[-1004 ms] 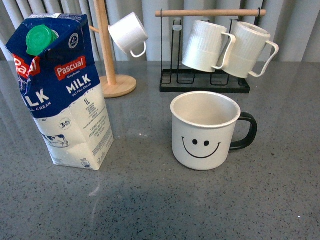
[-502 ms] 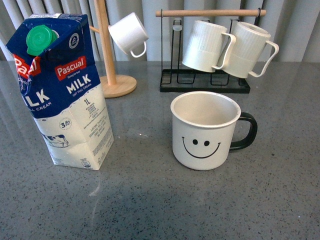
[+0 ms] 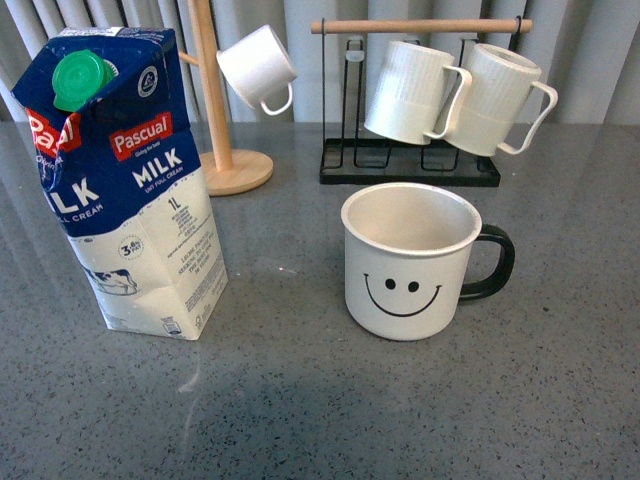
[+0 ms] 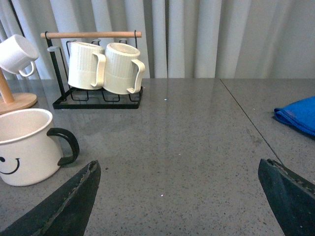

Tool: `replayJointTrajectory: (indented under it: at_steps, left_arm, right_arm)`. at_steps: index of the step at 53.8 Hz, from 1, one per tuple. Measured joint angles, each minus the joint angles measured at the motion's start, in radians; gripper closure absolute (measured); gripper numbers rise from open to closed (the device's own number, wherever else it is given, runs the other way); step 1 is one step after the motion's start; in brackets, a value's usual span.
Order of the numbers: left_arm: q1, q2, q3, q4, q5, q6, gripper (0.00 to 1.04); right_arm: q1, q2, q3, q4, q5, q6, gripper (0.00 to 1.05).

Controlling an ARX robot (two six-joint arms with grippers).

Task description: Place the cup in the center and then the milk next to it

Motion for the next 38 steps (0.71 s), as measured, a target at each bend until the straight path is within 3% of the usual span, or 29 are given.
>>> replayJointTrajectory:
  at_steps: [10, 15, 19, 26, 38]
  left_arm:
    - [-0.002, 0.004, 0.002, -0.020, -0.010, -0.002, 0.07]
    - [-0.060, 0.101, 0.075, -0.204, -0.134, -0.024, 0.07]
    - [-0.085, 0.164, 0.106, -0.227, -0.164, -0.031, 0.07]
    - [-0.106, 0.204, 0.135, -0.169, -0.169, -0.032, 0.07]
    - [-0.158, 0.475, 0.259, 0.101, -0.153, -0.031, 0.07]
  right_arm:
    - [0.000, 0.000, 0.000, 0.000, 0.000, 0.000, 0.07]
    - [0.000, 0.000, 0.000, 0.000, 0.000, 0.001, 0.07]
    - [0.000, 0.000, 0.000, 0.000, 0.000, 0.000, 0.07]
    - [0.000, 0.000, 0.000, 0.000, 0.000, 0.000, 0.07]
    - [0.000, 0.000, 0.000, 0.000, 0.000, 0.000, 0.07]
